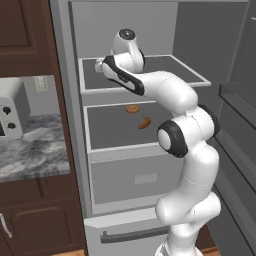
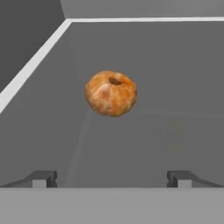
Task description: Pick the banana and tangerine from the fridge and place them on the plate next to the blender to make a fruit smoothie.
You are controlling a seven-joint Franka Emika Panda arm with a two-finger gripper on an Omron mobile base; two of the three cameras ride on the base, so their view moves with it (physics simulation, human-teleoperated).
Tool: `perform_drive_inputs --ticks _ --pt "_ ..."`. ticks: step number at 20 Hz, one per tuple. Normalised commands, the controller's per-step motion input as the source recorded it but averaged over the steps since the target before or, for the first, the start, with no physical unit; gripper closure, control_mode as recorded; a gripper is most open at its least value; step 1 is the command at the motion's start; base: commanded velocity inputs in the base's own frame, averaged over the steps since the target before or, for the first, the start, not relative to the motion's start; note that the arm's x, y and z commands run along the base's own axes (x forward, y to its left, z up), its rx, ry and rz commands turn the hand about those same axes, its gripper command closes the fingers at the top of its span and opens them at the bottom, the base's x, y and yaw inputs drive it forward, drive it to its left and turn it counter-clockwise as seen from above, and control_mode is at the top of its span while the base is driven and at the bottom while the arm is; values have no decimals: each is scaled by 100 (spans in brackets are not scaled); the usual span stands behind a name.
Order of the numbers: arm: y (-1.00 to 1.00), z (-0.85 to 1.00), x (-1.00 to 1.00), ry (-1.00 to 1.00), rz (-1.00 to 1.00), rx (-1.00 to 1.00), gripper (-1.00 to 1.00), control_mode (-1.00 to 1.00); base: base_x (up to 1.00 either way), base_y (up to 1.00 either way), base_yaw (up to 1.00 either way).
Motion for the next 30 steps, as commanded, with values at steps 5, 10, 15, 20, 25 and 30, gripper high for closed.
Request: perform_drive_inputs --ticks 5,10,15,20,25,30 --pt "3 -14 55 0 -2 0 -100 -100 0 0 0" --pt "13 -20 53 0 -2 0 -100 -100 0 0 0" --pt "13 -20 50 0 -2 0 -100 -100 0 0 0" --pt "-12 -72 -2 0 0 0 100 -100 0 0 0" --pt "-22 -40 -26 -10 0 3 100 -100 0 0 0" --pt "-38 -44 -90 -28 0 6 100 -100 0 0 0"
